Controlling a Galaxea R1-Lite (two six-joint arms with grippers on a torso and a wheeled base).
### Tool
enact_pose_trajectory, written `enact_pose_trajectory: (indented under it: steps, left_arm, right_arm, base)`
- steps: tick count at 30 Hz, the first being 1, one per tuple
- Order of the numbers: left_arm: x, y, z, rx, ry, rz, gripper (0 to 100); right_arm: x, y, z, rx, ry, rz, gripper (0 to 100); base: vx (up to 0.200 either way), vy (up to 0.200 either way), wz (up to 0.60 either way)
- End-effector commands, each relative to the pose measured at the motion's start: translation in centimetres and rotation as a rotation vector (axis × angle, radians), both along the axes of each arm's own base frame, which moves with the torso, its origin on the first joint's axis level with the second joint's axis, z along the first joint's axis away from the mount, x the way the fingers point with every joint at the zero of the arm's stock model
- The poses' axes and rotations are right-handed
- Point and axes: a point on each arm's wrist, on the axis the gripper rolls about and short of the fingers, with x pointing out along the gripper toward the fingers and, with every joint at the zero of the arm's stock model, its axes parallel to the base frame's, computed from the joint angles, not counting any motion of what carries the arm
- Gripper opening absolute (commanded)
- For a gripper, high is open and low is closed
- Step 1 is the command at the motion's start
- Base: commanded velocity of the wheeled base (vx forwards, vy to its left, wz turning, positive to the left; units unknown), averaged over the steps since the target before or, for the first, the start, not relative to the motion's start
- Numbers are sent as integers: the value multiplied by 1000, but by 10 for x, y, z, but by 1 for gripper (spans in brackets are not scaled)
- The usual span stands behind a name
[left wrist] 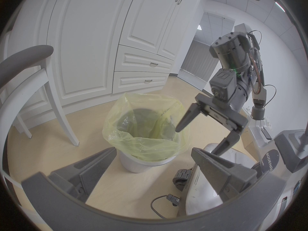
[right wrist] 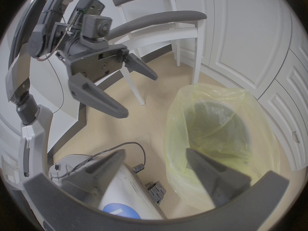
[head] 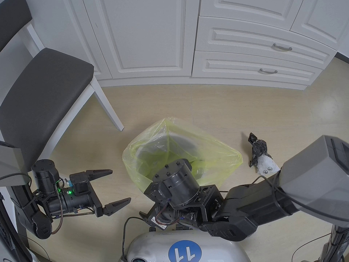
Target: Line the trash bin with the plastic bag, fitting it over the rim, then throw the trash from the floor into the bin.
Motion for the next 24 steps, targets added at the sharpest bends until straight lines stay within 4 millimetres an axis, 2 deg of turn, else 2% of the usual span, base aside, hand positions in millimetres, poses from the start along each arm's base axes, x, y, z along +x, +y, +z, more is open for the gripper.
enact_pose_trajectory:
  steps: [1, 5, 9, 10, 16, 20, 24]
  left_arm:
    - [0, 0, -1, 1, 1, -2, 100]
    - [0, 0, -1, 1, 3, -2, 100]
    - [0, 0, -1, 1, 3, 0, 100]
    - [0, 0, -1, 1, 6, -2, 100]
    - [1, -1, -4, 3, 16, -2, 100]
    - [1, -1, -4, 3, 15, -2, 100]
    - [1, 0, -3, 3, 13, 0, 100]
  right_arm:
    - [16, -1, -16, -22, 16, -34, 100]
    - [39, -1, -37, -43, 31, -80, 100]
    - [54, 1, -47, -33, 39, -94, 100]
    - [55, 2, -47, -29, 39, -90, 0]
    - [53, 6, -36, 21, 13, -71, 0]
    - [38, 10, -19, 66, 8, -51, 0]
    - [30, 18, -11, 129, -20, -28, 0]
  base:
    - [0, 0, 0]
    - [0, 0, 0]
    - [0, 0, 0]
    - [0, 0, 0]
    - [0, 0, 0]
    - [0, 0, 0]
    - [0, 0, 0]
